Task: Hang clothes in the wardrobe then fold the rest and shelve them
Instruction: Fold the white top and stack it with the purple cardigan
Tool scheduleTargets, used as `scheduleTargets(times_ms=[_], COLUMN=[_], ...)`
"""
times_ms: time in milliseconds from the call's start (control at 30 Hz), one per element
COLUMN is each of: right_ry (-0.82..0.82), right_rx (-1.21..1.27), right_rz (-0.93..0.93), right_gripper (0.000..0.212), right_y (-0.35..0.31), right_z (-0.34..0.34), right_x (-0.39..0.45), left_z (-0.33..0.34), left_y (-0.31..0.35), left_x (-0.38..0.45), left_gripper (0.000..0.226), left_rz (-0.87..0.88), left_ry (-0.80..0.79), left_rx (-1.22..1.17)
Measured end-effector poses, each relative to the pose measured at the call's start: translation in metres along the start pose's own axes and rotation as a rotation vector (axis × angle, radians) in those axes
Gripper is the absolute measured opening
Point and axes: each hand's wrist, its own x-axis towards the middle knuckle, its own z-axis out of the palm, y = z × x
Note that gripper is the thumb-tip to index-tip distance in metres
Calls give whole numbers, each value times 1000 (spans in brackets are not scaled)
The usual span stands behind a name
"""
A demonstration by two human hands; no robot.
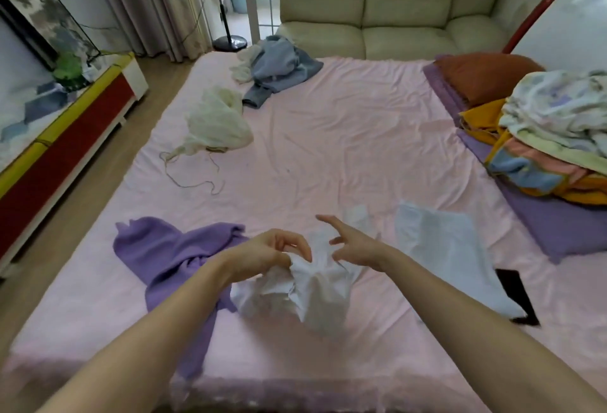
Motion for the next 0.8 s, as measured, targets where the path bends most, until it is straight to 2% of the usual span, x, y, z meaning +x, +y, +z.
scheduleTargets(times_ms=[67, 133, 200, 233, 333, 400, 500, 633, 800], right_ry=[-161, -367, -454, -463, -495, -491, -271, 91, 286], right_rx=[-337, -393, -368, -329, -94, 42, 215, 290, 266], right_rz=[-86, -45, 0, 19, 59, 55, 69, 114, 80], right_gripper=[72, 55, 44, 41, 45, 36, 19, 25, 33], right_y=[7, 15, 23, 26, 28, 26, 19, -5, -35], right_z=[19, 38, 50, 54, 56, 55, 50, 30, 4], right_x=[3, 3, -1, -2, -9, -10, -13, -20, -18], left_z=[-7, -16, -28, -34, -47, -50, -52, -58, -58], left_y=[-14, -22, -26, -28, -34, -33, -31, -27, -17], left_x=[-9, -20, -29, -33, -40, -40, -38, -36, -27], left_gripper=[45, 52, 55, 48, 35, 34, 21, 22, 39], left_rz=[-41, -40, -35, -24, -9, -25, -47, -86, -140], left_ry=[-45, -25, 38, 73, 163, 191, 242, 367, 468], left_rx=[110, 98, -20, -90, -196, -202, -135, -23, 196])
